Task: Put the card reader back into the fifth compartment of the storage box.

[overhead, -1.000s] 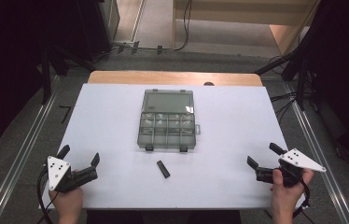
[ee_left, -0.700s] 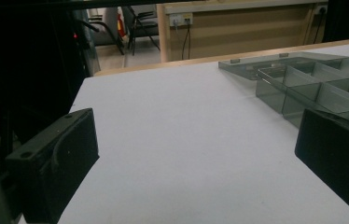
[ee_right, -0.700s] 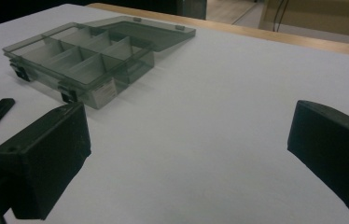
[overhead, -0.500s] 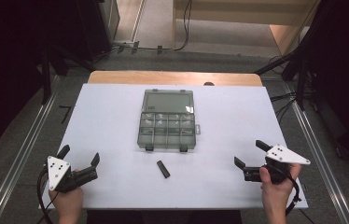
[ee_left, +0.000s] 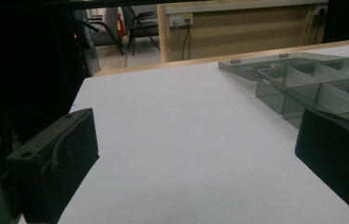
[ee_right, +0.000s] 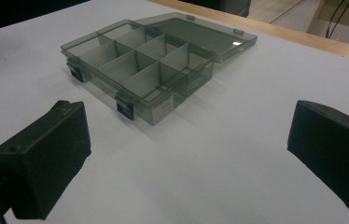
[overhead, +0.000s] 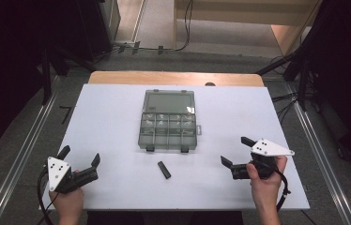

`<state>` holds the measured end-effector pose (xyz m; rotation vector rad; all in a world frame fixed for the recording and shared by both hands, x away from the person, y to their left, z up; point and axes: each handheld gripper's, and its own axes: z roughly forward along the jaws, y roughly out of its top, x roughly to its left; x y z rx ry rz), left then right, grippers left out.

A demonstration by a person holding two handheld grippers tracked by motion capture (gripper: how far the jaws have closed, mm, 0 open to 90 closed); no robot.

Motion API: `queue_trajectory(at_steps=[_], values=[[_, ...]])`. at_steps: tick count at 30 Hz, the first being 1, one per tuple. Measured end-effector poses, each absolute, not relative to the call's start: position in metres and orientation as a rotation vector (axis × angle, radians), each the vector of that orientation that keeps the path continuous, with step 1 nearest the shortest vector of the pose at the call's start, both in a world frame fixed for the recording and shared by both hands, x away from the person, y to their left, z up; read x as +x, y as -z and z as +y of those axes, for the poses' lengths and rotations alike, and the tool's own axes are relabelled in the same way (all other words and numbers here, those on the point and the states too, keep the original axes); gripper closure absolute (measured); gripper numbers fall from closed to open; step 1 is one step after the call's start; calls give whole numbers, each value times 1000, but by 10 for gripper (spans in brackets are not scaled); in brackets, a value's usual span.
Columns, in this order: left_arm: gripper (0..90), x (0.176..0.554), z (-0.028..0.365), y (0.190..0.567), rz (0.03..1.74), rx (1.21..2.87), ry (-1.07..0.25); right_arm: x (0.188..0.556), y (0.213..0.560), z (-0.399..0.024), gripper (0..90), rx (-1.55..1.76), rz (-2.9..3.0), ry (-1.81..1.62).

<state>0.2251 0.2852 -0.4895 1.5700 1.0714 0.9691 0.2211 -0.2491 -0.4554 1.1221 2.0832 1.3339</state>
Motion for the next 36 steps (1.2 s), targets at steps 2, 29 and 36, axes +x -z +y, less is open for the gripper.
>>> queue_trajectory(at_steps=[2, 29, 36], values=[[0, 225, 285, 490, 1071, 1570, -968, 222, 455, -248, 0, 1121, 2088, -1336], [0, 226, 287, 489, 1079, 1557, -957, 245, 440, -180, 0, 992, 2250, -1317], [0, 225, 286, 489, 1075, 1566, -963, 250, 439, -162, 0, 963, 2278, -1328]])
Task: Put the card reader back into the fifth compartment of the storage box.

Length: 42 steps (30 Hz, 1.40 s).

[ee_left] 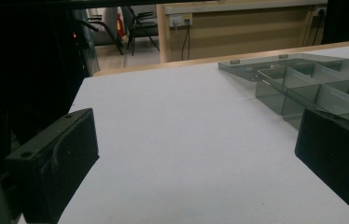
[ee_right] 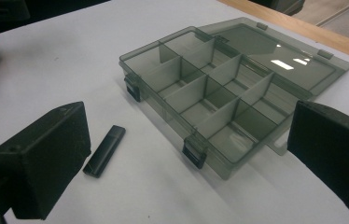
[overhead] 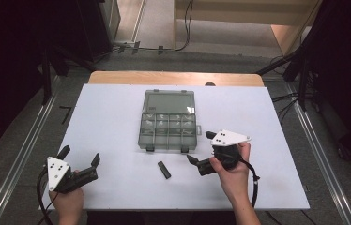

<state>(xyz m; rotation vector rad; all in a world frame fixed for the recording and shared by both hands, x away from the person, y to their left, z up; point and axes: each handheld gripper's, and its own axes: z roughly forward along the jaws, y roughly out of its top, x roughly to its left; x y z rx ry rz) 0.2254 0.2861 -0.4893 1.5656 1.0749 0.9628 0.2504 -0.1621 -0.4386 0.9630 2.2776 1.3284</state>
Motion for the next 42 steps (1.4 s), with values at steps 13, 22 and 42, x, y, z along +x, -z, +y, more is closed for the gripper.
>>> queue_trajectory(at_steps=[13, 22, 42], values=[[0, 226, 287, 489, 1076, 1565, -959, 257, 442, -135, 0, 934, 2334, -1328], [0, 226, 287, 489, 1076, 1564, -958, 259, 444, -113, 0, 893, 2377, -1316], [0, 226, 287, 489, 1080, 1558, -952, 260, 466, -69, 220, 923, 2529, -1186]])
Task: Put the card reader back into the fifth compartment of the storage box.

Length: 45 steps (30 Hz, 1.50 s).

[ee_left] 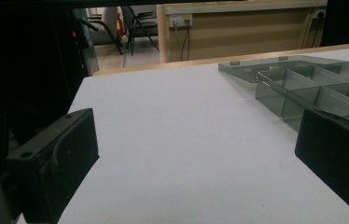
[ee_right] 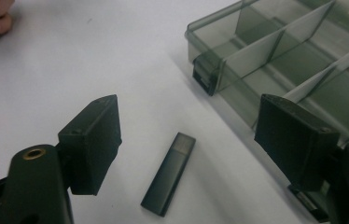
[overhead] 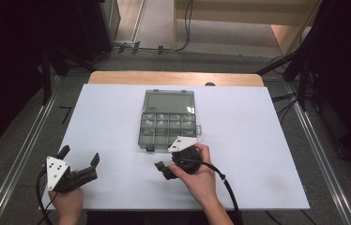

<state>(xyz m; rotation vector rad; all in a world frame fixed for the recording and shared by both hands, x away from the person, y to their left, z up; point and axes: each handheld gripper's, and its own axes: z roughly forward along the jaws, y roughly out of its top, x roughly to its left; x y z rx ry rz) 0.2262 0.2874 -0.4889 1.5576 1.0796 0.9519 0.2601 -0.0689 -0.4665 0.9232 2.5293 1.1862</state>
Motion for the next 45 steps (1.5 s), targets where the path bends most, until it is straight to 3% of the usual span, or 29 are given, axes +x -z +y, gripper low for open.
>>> queue_trajectory(at_steps=[3, 9, 15, 26, 29, 45], values=[[0, 226, 287, 489, 1081, 1559, -952, 261, 474, -65, 389, 922, 2626, -1167], [0, 226, 287, 489, 1082, 1558, -952, 261, 482, -61, 419, 948, 2648, -1099], [0, 226, 287, 489, 1082, 1558, -952, 259, 488, -58, 550, 977, 2654, -1042], [0, 226, 286, 489, 1076, 1568, -960, 249, 502, -55, 612, 972, 2642, -934], [0, 226, 287, 489, 1076, 1568, -959, 249, 502, -55, 705, 962, 2623, -922], [0, 226, 287, 489, 1077, 1557, -957, 253, 493, -61, 709, 1009, 2611, -1003]])
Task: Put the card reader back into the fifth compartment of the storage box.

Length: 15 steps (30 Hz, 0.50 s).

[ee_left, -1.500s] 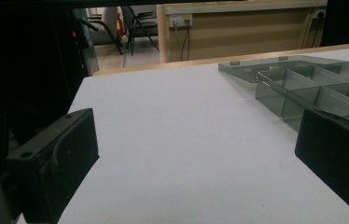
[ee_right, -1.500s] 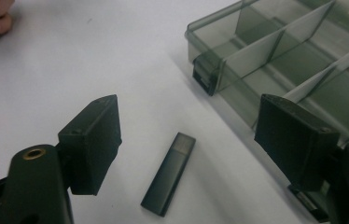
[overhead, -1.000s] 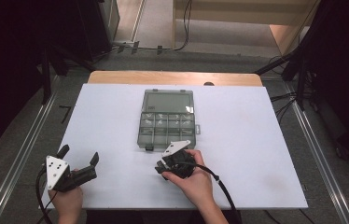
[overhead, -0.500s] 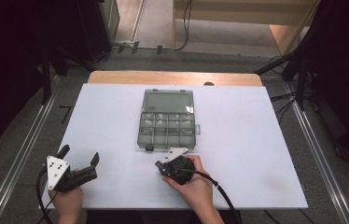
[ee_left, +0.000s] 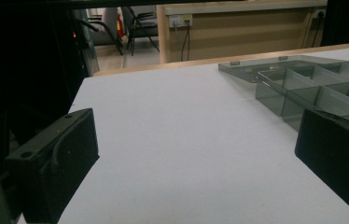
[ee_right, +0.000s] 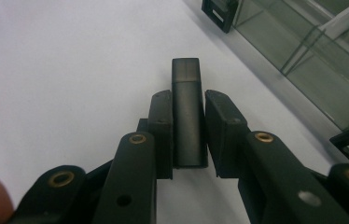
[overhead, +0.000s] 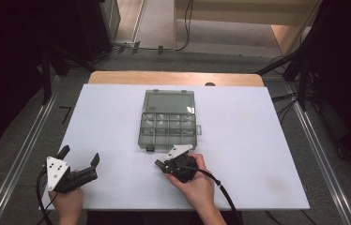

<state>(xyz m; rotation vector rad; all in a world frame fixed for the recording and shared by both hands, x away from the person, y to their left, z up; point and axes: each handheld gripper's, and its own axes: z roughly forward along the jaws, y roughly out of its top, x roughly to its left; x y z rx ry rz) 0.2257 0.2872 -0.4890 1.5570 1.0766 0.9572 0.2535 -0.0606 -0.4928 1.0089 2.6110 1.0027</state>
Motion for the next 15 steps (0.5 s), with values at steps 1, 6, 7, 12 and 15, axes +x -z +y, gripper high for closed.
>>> queue_trajectory(at_steps=[1, 6, 7, 12, 15], values=[[0, 226, 287, 489, 1077, 1557, -957, 254, 492, -61, 709, 1014, 2613, -1013], [0, 226, 288, 489, 1076, 1556, -957, 255, 487, -63, 709, 1016, 2613, -1037], [0, 225, 288, 489, 1077, 1556, -955, 256, 486, -63, 709, 1013, 2612, -1040], [0, 225, 288, 489, 1076, 1555, -955, 258, 481, -64, 709, 1005, 2612, -1052], [0, 225, 288, 489, 1074, 1555, -955, 259, 480, -64, 709, 994, 2614, -1063]])
